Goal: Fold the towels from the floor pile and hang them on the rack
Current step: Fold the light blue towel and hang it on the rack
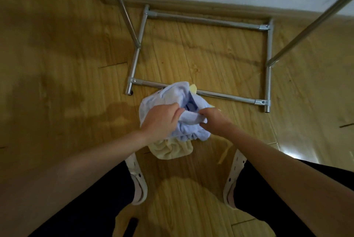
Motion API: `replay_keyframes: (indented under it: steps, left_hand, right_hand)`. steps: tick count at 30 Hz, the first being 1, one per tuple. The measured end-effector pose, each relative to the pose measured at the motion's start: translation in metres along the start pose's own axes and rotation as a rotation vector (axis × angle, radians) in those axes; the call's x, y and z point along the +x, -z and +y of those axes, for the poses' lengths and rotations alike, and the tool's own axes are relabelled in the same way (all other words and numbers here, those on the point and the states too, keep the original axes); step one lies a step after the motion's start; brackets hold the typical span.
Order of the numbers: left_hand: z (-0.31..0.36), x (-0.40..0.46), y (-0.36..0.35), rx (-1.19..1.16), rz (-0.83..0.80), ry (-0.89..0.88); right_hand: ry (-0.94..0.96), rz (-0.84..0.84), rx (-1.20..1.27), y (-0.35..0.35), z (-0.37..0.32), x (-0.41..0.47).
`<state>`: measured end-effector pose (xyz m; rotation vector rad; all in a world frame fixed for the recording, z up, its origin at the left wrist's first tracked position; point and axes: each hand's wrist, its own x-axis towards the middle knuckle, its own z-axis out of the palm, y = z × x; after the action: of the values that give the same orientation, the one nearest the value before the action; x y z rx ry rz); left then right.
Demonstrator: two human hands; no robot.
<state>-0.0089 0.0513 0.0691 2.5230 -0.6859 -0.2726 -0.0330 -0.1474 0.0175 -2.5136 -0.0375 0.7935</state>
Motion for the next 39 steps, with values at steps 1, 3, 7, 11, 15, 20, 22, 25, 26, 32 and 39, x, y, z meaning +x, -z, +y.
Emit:
replay_keyframes:
  steps: [1, 3, 7, 11, 15, 20, 22, 25, 26, 32, 39]
  left_hand:
    - [0.012, -0.003, 0.015, -0.042, 0.045, 0.056]
    - [0.033, -0.009, 0.046, -0.128, 0.132, 0.152]
    - [0.07, -0.021, 0.105, -0.357, 0.343, 0.332]
    - [0.102, -0.031, 0.154, -0.616, 0.549, 0.456]
    - [0.141, -0.049, 0.193, -0.803, 0.632, 0.419]
    - [0.192, -0.07, 0.237, -0.924, 0.735, 0.377]
    - [0.205, -0.077, 0.256, -0.963, 0.791, 0.358]
    - [0.217, -0.088, 0.275, -1.01, 0.838, 0.336]
    - [0.22, -0.091, 0.279, -0.992, 0.843, 0.334]
    - [0.227, -0.1, 0.299, -0.866, 0.788, 0.315]
    - [0.231, -0.112, 0.31, -0.637, 0.55, 0.244]
  right_hand:
    - [0.003, 0.011, 0.011, 0.011, -0.006, -0.008]
    - [0.028, 0.049, 0.004, 0.034, -0.018, -0.029]
    - [0.063, 0.143, 0.013, 0.075, -0.041, -0.077]
    - [0.066, 0.201, 0.031, 0.104, -0.053, -0.129]
    - [0.071, 0.28, 0.094, 0.116, -0.065, -0.174]
    - [-0.012, 0.326, 0.075, 0.115, -0.073, -0.214]
    - [-0.029, 0.344, 0.099, 0.11, -0.076, -0.231]
    - [-0.015, 0.35, 0.176, 0.097, -0.068, -0.251]
    - [-0.017, 0.34, 0.2, 0.092, -0.065, -0.257]
    - [0.051, 0.292, 0.241, 0.116, -0.098, -0.299]
    - [0.254, 0.34, 0.497, 0.198, -0.187, -0.368]
